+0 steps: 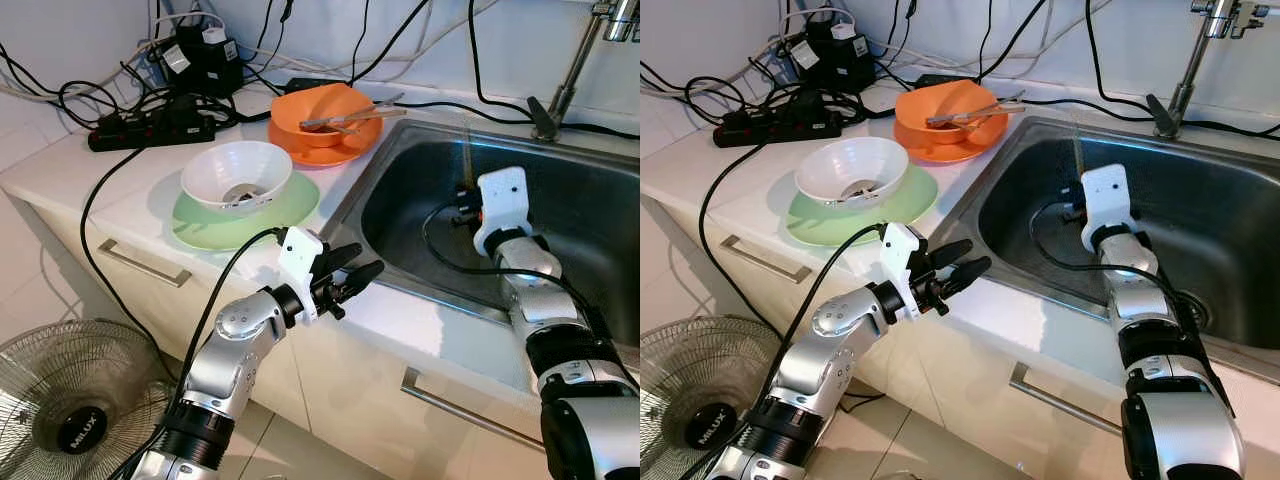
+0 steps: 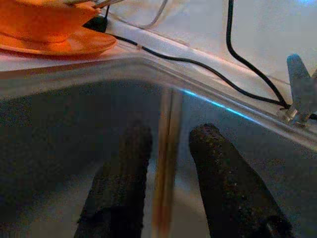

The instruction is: Kitchen organization

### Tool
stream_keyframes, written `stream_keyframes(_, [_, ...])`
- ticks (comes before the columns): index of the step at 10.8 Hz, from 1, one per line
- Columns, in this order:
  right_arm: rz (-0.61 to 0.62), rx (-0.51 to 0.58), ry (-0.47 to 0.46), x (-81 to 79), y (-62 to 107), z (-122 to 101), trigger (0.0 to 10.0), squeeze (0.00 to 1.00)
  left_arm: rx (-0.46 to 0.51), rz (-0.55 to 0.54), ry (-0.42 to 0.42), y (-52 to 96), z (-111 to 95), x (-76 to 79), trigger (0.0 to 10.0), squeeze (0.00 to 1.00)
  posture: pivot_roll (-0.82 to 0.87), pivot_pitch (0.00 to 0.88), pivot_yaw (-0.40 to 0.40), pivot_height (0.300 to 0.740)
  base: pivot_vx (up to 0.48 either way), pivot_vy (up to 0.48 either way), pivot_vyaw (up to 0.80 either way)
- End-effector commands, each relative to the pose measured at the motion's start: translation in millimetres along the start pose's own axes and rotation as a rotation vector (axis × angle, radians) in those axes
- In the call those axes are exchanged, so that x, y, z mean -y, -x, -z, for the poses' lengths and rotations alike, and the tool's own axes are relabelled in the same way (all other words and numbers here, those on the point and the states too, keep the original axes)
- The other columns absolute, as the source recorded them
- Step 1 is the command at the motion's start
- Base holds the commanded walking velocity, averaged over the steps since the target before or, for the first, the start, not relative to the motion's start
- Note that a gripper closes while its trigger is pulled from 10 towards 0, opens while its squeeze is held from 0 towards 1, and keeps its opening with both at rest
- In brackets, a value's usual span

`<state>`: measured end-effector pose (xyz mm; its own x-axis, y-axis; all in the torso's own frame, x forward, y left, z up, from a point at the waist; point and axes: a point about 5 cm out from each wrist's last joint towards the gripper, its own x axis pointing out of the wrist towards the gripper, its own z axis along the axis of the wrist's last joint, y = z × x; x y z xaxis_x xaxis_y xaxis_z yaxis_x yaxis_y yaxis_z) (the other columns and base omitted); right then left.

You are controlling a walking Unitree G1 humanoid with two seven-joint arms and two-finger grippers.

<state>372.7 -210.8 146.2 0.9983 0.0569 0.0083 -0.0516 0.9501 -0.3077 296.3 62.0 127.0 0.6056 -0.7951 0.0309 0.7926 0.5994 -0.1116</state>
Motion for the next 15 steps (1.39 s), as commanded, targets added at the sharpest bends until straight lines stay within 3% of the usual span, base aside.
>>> stream_keyframes(1, [-0.015,0.023,0.011,-5.0,-3.0,-6,10.0,0.63,-0.021,0.018,-0.003,0.6,2,2.3,10.0,0.0,0.07,0.0,0.092,0.74,0.0,0.0,0.0])
stream_keyframes(2, [-0.017,0.025,0.011,-5.4,-3.2,-6,10.0,0.57,-0.023,0.02,-0.004,0.5,2,2.7,10.0,0.0,0.07,0.0,0.092,0.74,0.0,0.0,0.0])
stream_keyframes(3, [-0.018,0.03,0.014,-6.2,-3.8,-8,10.0,0.0,-0.024,0.02,-0.008,0.5,3,2.9,10.0,0.0,0.07,0.0,0.091,0.74,0.0,0.0,0.0])
stream_keyframes(5, [-0.022,0.058,0.012,-7.6,-4.5,-13,10.0,0.0,-0.014,0.008,-0.019,-0.3,1,2.9,10.0,0.0,0.07,0.0,0.092,0.74,0.0,0.0,0.0])
stream_keyframes(7, [-0.038,0.178,-0.008,-8.3,-2.7,-33,10.0,0.0,0.019,-0.031,-0.03,-2.4,-1,3.3,10.0,0.0,0.06,0.0,0.091,0.74,0.0,0.0,0.0])
stream_keyframes(8, [-0.049,0.255,-0.017,-8.0,3.3,-44,10.0,0.0,0.027,-0.051,-0.037,-2.7,-1,2.1,10.0,0.0,0.06,0.0,0.09,0.74,0.0,0.0,0.0])
stream_keyframes(10, [-0.052,0.3,-0.029,-8.6,12.3,-48,10.0,0.0,0.045,-0.111,-0.063,-1.9,-2,-3.3,10.0,0.0,0.05,0.0,0.088,0.74,0.0,0.0,0.0])
stream_keyframes(11, [-0.035,0.331,-0.078,-11.6,28.1,-44,10.0,0.0,0.066,-0.196,-0.095,-1.0,-4,-11.0,10.0,0.0,0.04,0.0,0.087,0.74,0.0,0.0,0.0])
stream_keyframes(15, [-0.067,0.279,-0.141,-26.7,59.2,-13,10.0,0.0,0.082,-0.241,-0.101,0.0,-2,-12.9,10.0,0.0,0.03,0.0,0.094,0.74,0.0,0.0,0.0])
